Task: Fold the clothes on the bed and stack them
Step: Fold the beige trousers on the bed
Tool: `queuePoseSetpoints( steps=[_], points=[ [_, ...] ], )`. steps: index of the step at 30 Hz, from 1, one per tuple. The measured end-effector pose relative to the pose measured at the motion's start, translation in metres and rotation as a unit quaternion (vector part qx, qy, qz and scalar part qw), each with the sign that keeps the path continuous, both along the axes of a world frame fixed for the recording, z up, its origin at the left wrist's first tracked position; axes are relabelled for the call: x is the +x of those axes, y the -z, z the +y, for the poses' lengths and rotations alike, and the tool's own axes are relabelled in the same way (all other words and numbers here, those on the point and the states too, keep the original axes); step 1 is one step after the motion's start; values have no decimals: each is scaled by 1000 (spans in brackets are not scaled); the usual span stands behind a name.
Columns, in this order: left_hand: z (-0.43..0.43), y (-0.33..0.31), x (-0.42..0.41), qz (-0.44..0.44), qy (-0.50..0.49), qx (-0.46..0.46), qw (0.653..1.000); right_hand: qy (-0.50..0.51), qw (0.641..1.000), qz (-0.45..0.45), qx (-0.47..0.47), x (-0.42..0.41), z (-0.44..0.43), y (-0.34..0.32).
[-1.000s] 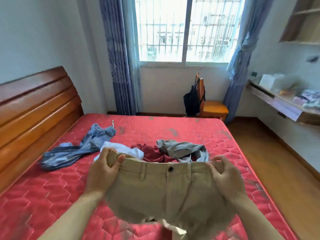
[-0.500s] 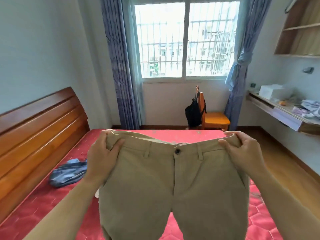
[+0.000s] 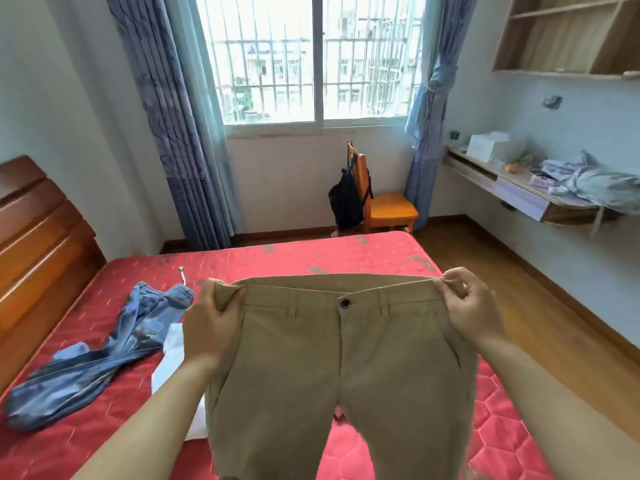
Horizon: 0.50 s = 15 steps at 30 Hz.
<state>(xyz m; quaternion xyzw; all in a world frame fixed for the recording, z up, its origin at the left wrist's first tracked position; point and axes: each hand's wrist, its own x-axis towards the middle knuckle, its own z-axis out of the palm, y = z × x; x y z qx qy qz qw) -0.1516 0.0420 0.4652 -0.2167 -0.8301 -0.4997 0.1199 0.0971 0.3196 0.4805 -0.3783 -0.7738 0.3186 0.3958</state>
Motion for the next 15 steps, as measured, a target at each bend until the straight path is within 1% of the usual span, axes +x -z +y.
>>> queuePoseSetpoints(
  steps=[3,5,7,9,11,13,14,15],
  points=[
    [30,-14,-11,-19,6,20,1000,72,997,40,-3,-24,-3,-18],
    [59,-30,-6,-21,49,31,998,62,996,62,-24,-51,-15,-35],
    [89,-43,10,-7,127,13,992,-9,998,54,-43,-81,-33,-49],
    [114,-48,27,-20,212,2,977,-100,991,53,-70,-106,-53,-56],
    [128,-46,35,-73,269,52,959,-183,971,76,-137,-122,-69,-55],
    [133,-42,31,-100,277,95,951,-247,934,112,-235,-130,-76,-53],
    [135,-41,27,-93,267,102,954,-263,918,126,-270,-132,-76,-53],
    [136,-41,23,-80,255,107,958,-269,911,130,-285,-132,-72,-55]
  ],
)
